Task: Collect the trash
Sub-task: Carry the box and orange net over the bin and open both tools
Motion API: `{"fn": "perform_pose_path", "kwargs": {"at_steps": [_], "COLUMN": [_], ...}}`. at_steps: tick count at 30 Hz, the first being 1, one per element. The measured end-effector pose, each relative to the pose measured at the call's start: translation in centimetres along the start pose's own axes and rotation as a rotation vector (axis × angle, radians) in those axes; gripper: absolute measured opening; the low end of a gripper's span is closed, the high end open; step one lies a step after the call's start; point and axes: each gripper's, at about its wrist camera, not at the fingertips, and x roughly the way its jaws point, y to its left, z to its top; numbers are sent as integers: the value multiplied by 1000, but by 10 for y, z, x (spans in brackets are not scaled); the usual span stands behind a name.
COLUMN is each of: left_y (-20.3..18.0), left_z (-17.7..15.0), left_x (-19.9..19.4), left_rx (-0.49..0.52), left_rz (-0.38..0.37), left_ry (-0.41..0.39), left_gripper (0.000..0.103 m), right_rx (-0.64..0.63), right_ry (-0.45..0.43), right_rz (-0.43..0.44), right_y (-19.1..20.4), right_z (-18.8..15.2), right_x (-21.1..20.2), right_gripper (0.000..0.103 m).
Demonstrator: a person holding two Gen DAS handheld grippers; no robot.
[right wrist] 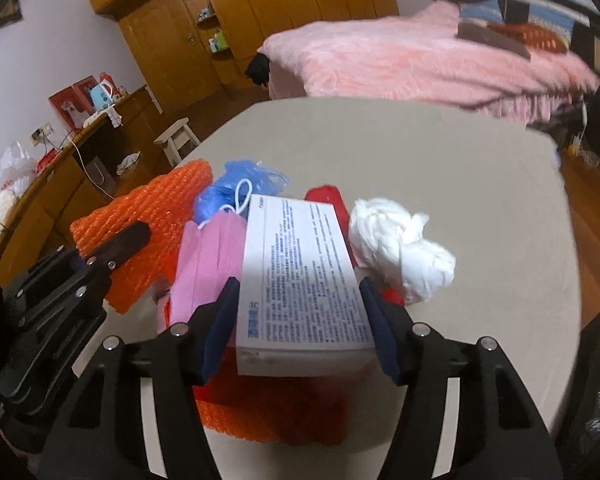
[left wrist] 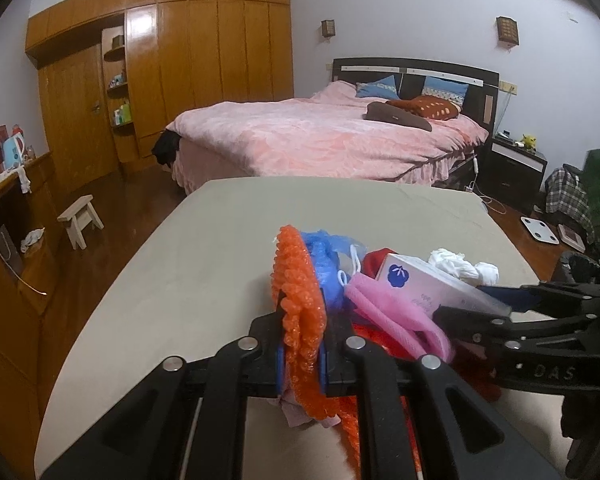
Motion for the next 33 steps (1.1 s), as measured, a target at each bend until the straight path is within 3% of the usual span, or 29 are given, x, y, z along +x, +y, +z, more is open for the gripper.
{"fn": "perform_pose_path", "kwargs": {"at_steps": [9, 18, 24, 33], "left_y": [-4, -38, -84, -181], "left_z": [19, 45, 56, 58], "left_x": [-27, -63, -76, -79], "left_rx": [-1, 20, 65, 158], "left_rz": [-16, -104, -208, -390], "left_ry": [-70, -144, -172, -170], "left_gripper": [12, 12, 12, 12], "right_rx": [-16, 41, 99, 194], "right_ry": [-153, -266, -324, -358], "right_rz": [-38, -96, -173, -363], "right_y": [6, -17, -48, -113], "right_z": [11, 20, 8, -36], "right_x": [-51, -113, -161, -229], "right_gripper": [57, 57, 57, 57]}}
